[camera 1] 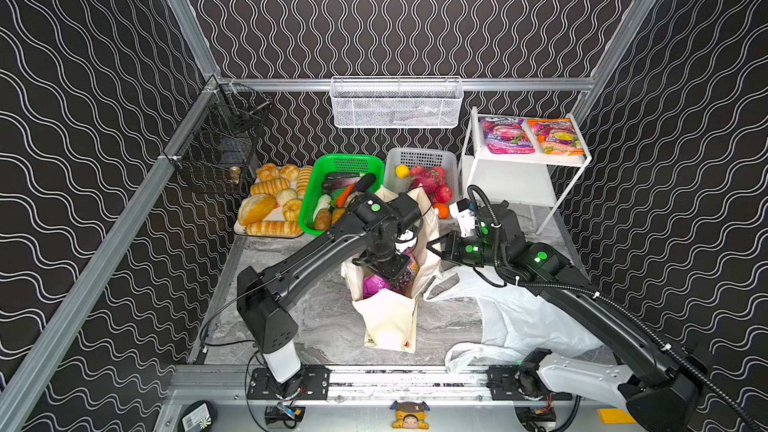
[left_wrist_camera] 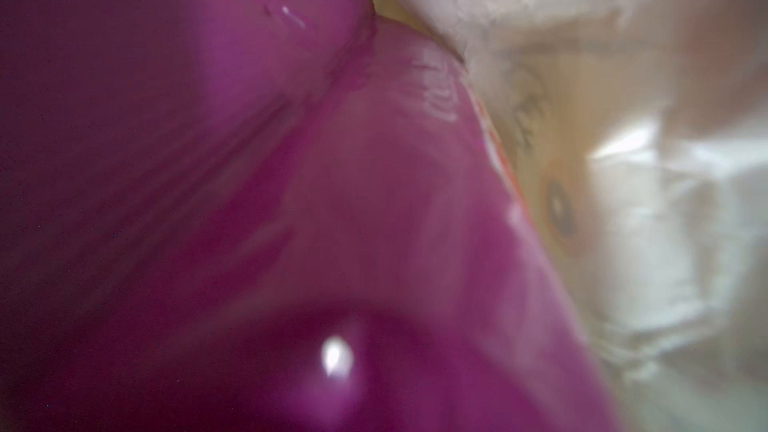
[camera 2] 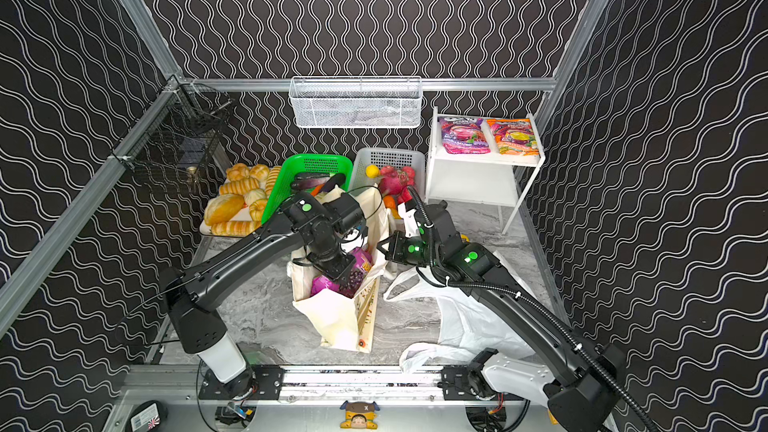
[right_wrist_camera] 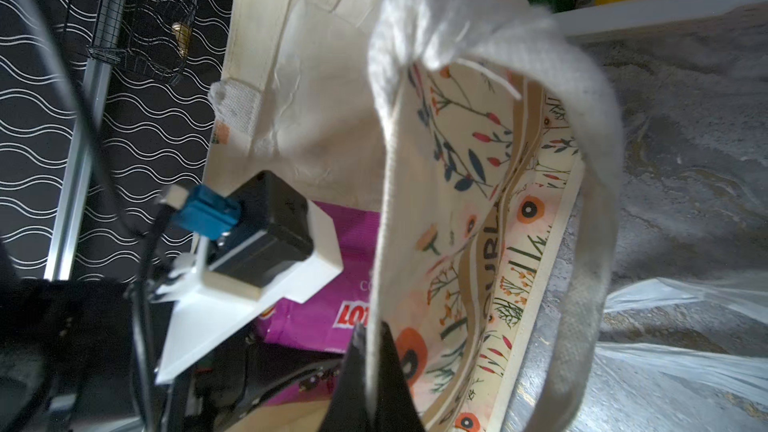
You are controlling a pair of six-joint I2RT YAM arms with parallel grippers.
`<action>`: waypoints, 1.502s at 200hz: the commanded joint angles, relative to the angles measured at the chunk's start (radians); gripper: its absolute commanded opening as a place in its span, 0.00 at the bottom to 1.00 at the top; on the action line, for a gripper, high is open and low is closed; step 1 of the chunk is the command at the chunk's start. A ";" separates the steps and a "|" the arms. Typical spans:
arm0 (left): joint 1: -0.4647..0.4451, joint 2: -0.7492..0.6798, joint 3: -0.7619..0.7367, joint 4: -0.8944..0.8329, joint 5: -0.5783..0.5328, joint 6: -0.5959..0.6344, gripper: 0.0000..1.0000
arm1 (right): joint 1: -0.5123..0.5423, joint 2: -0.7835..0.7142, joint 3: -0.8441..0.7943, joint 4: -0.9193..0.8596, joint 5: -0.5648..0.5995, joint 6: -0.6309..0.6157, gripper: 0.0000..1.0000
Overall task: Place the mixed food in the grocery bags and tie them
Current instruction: 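Lower the purple bag into the tote with left gripper while right holds handle, then reach the right gripper to the shelf and grasp the purple Fox's candy bag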
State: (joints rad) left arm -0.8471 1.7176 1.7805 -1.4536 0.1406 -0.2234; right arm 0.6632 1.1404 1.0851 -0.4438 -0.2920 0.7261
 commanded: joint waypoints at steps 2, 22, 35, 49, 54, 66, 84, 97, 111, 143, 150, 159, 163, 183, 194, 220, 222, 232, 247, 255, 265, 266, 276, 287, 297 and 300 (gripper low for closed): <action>-0.001 -0.014 -0.021 0.035 0.040 -0.014 0.42 | 0.001 -0.023 -0.025 0.067 0.056 0.015 0.00; -0.001 -0.032 -0.016 0.040 0.021 -0.019 0.46 | 0.001 -0.037 -0.051 0.098 0.078 0.025 0.03; -0.002 -0.042 0.001 0.048 0.021 -0.020 0.48 | 0.001 -0.037 -0.053 0.094 0.095 0.029 0.04; -0.002 -0.048 0.020 0.046 0.015 -0.015 0.49 | 0.001 -0.038 -0.062 0.095 0.100 0.033 0.06; -0.002 -0.049 0.025 0.043 0.006 -0.014 0.50 | 0.001 -0.039 -0.067 0.098 0.099 0.034 0.06; -0.002 -0.053 0.033 0.039 -0.010 -0.016 0.50 | 0.001 -0.041 -0.074 0.100 0.097 0.036 0.06; -0.001 -0.072 0.037 0.052 -0.010 -0.022 0.50 | 0.001 -0.043 -0.080 0.100 0.092 0.038 0.10; -0.001 -0.102 0.037 0.087 -0.013 -0.028 0.51 | 0.001 -0.047 -0.080 0.099 0.087 0.032 0.15; -0.002 -0.134 0.054 0.110 -0.037 -0.030 0.52 | 0.001 -0.052 -0.078 0.092 0.084 0.024 0.32; -0.001 -0.232 0.036 0.229 -0.121 -0.035 0.55 | 0.001 -0.092 -0.038 0.034 0.186 -0.004 0.58; -0.001 -0.256 0.020 0.269 -0.135 -0.039 0.56 | 0.001 -0.107 -0.027 0.016 0.225 -0.005 0.61; -0.001 -0.288 -0.006 0.321 -0.138 -0.033 0.57 | 0.000 -0.130 -0.013 -0.004 0.283 -0.008 0.65; -0.001 -0.303 -0.015 0.343 -0.140 -0.030 0.57 | 0.000 -0.141 -0.009 -0.010 0.310 -0.008 0.66; -0.002 -0.364 -0.061 0.435 -0.179 -0.029 0.62 | -0.010 -0.197 0.021 -0.045 0.455 -0.021 0.69; 0.001 -0.395 -0.088 0.479 -0.216 -0.021 0.65 | -0.028 -0.222 0.045 -0.052 0.511 -0.056 0.70; 0.005 -0.445 -0.119 0.545 -0.299 -0.004 0.70 | -0.143 -0.233 0.121 -0.063 0.569 -0.147 0.69; 0.006 -0.448 -0.121 0.548 -0.304 -0.002 0.71 | -0.160 -0.230 0.129 -0.065 0.559 -0.151 0.69; 0.012 -0.461 -0.132 0.565 -0.329 0.005 0.73 | -0.273 -0.207 0.170 -0.066 0.483 -0.181 0.68; 0.031 -0.471 -0.143 0.582 -0.337 0.012 0.75 | -0.426 -0.146 0.257 -0.093 0.369 -0.194 0.68; 0.049 -0.473 -0.145 0.584 -0.330 0.015 0.76 | -0.488 -0.109 0.301 -0.094 0.312 -0.215 0.68; 0.074 -0.473 -0.149 0.590 -0.314 0.015 0.77 | -0.544 -0.059 0.356 -0.099 0.264 -0.232 0.67; 0.078 -0.473 -0.149 0.590 -0.312 0.014 0.77 | -0.550 -0.051 0.363 -0.100 0.260 -0.235 0.67; 0.115 -0.471 -0.153 0.591 -0.277 0.011 0.77 | -0.592 0.013 0.429 -0.116 0.243 -0.262 0.68; 0.156 -0.473 -0.164 0.601 -0.245 0.003 0.78 | -0.634 0.079 0.502 -0.132 0.222 -0.263 0.68; 0.191 -0.475 -0.174 0.613 -0.220 0.002 0.78 | -0.661 0.137 0.561 -0.133 0.178 -0.269 0.68; 0.201 -0.476 -0.178 0.616 -0.212 0.002 0.78 | -0.665 0.150 0.574 -0.130 0.168 -0.272 0.68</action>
State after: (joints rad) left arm -0.7025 1.2472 1.6192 -0.8921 -0.1394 -0.2287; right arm 0.0467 1.2007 1.5581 -0.5510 0.0002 0.5034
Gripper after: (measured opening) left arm 0.778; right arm 0.677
